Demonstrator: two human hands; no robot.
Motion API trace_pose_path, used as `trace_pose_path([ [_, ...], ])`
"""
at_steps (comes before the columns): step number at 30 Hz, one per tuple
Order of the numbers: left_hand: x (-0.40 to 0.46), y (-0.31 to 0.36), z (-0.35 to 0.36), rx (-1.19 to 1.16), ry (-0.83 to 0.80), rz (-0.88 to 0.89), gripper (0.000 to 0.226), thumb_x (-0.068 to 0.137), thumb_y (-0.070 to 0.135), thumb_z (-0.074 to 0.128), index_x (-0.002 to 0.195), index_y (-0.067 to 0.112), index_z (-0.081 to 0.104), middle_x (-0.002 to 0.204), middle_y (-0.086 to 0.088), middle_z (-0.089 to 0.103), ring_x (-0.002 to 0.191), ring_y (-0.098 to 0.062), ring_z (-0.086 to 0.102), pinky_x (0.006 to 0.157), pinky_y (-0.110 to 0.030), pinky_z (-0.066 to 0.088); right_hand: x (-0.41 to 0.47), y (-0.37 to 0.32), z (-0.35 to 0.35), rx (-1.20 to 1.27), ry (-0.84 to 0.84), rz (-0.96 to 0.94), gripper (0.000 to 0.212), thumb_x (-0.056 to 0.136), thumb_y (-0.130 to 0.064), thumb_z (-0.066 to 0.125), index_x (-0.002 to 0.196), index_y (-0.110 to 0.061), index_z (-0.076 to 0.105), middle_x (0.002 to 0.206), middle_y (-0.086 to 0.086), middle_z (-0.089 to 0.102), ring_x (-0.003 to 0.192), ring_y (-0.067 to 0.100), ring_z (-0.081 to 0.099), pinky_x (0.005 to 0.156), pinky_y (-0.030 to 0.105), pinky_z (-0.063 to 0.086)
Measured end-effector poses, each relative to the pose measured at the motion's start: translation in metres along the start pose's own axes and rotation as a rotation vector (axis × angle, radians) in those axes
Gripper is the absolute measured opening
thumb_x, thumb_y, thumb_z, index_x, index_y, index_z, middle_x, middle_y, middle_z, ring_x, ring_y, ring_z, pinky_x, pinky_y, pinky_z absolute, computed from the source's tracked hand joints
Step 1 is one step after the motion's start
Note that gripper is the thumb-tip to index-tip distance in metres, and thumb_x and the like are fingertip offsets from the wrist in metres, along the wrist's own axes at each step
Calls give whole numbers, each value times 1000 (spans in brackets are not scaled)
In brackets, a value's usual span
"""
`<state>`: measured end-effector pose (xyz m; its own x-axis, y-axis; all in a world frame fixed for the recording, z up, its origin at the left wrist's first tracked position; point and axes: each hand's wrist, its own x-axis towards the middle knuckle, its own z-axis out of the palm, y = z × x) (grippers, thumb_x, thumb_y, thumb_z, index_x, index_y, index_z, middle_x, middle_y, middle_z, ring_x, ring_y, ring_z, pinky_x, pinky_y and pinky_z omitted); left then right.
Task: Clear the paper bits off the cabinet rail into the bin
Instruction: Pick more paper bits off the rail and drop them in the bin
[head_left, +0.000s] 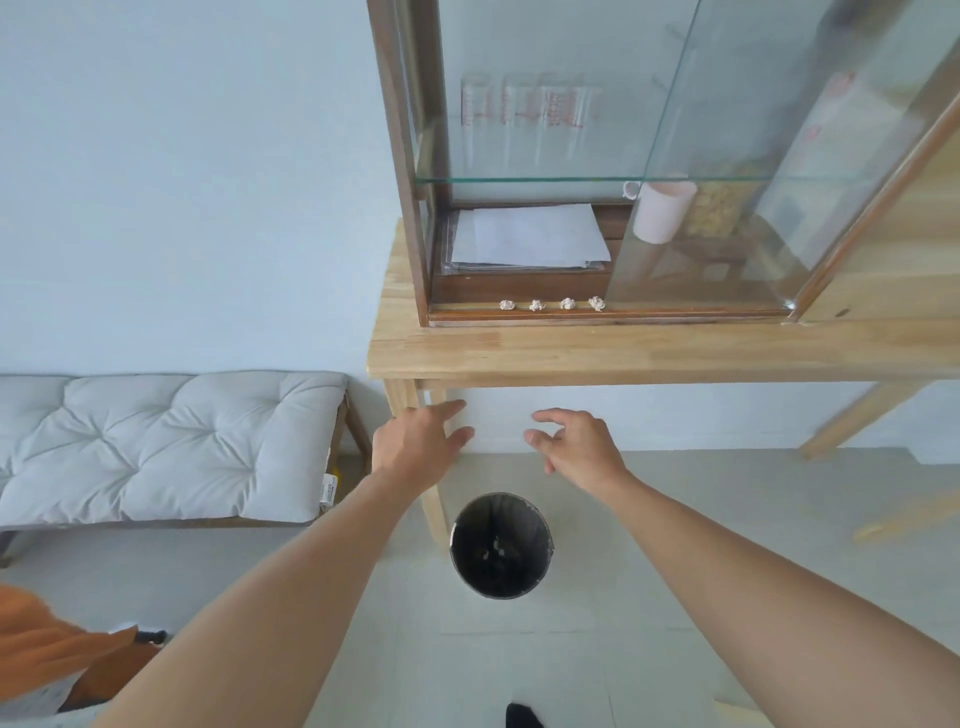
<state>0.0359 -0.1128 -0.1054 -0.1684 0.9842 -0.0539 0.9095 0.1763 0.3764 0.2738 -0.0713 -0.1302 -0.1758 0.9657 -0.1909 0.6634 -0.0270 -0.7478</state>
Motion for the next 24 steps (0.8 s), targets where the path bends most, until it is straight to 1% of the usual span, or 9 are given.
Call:
trace_pose_path([
  [2, 0, 5, -23, -4, 31, 25, 50, 98, 61, 55, 145, 46, 54, 113, 3, 75, 100, -26, 69, 84, -43, 60, -2, -19, -12, 7, 37, -24, 42, 100, -44, 71, 139, -27, 72, 54, -12, 73, 66, 1, 71, 70, 27, 51],
  [4, 1, 10, -42, -12, 62, 48, 49, 98, 58, 57, 146, 45, 54, 117, 2, 74, 106, -28, 67, 88, -46, 58, -2, -35, -24, 6, 68, -53, 41, 101, -45, 70, 138, -27, 73, 54, -13, 73, 56, -1, 66, 66, 26, 50],
  [8, 8, 18, -71, 0, 103, 53, 48, 98, 60, 56, 145, 48, 54, 116, 1, 75, 110, -30, 65, 92, -45, 55, 2, -59, -44, 8, 117, -100, 40, 100, -45, 72, 136, -29, 73, 55, -11, 74, 57, 0, 65, 63, 27, 50],
  [10, 15, 23, -81, 6, 122, 48, 48, 98, 61, 55, 144, 49, 54, 116, 1, 75, 111, -29, 65, 93, -44, 53, 8, -67, -53, 17, 136, -111, 38, 100, -44, 73, 135, -29, 74, 55, -10, 74, 53, -1, 63, 61, 26, 48],
  [15, 37, 35, -93, 17, 142, 52, 47, 99, 62, 53, 144, 49, 54, 111, 0, 75, 107, -29, 66, 91, -44, 55, 30, -76, -70, 29, 168, -121, 36, 99, -41, 75, 132, -27, 76, 52, -10, 72, 52, -3, 63, 64, 27, 52],
  [16, 42, 38, -94, 19, 142, 57, 47, 99, 63, 53, 144, 49, 55, 109, 0, 75, 105, -29, 66, 91, -44, 55, 35, -77, -72, 33, 166, -121, 36, 99, -40, 75, 132, -26, 76, 53, -7, 73, 54, -2, 65, 66, 28, 55],
  [18, 53, 42, -93, 14, 145, 64, 46, 99, 63, 54, 142, 49, 55, 107, 1, 75, 103, -28, 67, 89, -44, 56, 45, -77, -77, 37, 154, -128, 36, 100, -38, 75, 133, -24, 75, 59, 0, 77, 66, 12, 74, 76, 33, 61],
  [20, 65, 48, -89, 5, 150, 71, 45, 98, 63, 54, 141, 51, 55, 108, 3, 75, 104, -28, 67, 87, -44, 57, 56, -76, -79, 34, 141, -131, 37, 101, -36, 75, 136, -23, 74, 64, 6, 78, 67, 21, 74, 79, 37, 61],
  [24, 89, 62, -78, 4, 164, 99, 44, 98, 58, 58, 140, 48, 58, 108, 5, 76, 105, -30, 67, 84, -41, 54, 79, -75, -81, 14, 125, -125, 37, 101, -35, 72, 137, -26, 74, 61, 4, 76, 63, 17, 70, 77, 40, 62],
])
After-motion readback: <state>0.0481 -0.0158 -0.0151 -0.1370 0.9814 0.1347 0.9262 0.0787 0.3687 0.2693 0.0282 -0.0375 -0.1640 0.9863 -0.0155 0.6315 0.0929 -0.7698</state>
